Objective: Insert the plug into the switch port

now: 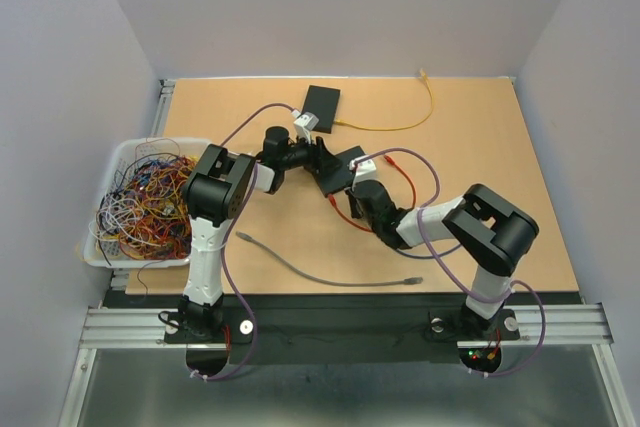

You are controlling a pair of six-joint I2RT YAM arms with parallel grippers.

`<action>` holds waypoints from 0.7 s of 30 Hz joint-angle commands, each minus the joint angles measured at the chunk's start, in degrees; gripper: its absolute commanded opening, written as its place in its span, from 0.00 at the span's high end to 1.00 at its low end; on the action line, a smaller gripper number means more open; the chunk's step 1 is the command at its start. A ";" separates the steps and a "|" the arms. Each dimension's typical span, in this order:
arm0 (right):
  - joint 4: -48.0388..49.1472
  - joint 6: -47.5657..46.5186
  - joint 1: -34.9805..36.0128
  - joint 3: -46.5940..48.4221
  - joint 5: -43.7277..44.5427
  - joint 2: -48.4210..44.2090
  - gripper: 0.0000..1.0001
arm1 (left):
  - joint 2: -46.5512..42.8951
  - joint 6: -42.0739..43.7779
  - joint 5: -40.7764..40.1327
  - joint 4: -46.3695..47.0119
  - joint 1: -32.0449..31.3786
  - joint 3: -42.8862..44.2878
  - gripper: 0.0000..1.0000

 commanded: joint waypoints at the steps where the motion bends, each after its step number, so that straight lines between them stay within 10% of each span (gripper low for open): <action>1: 7.90 0.34 0.32 4.17 2.20 2.59 1.00 | 0.99 -0.35 4.94 -1.96 -0.90 1.07 0.39; 21: 8.43 -7.04 0.14 7.86 1.58 3.47 1.00 | 2.92 -0.53 10.99 -1.96 -0.98 2.65 0.39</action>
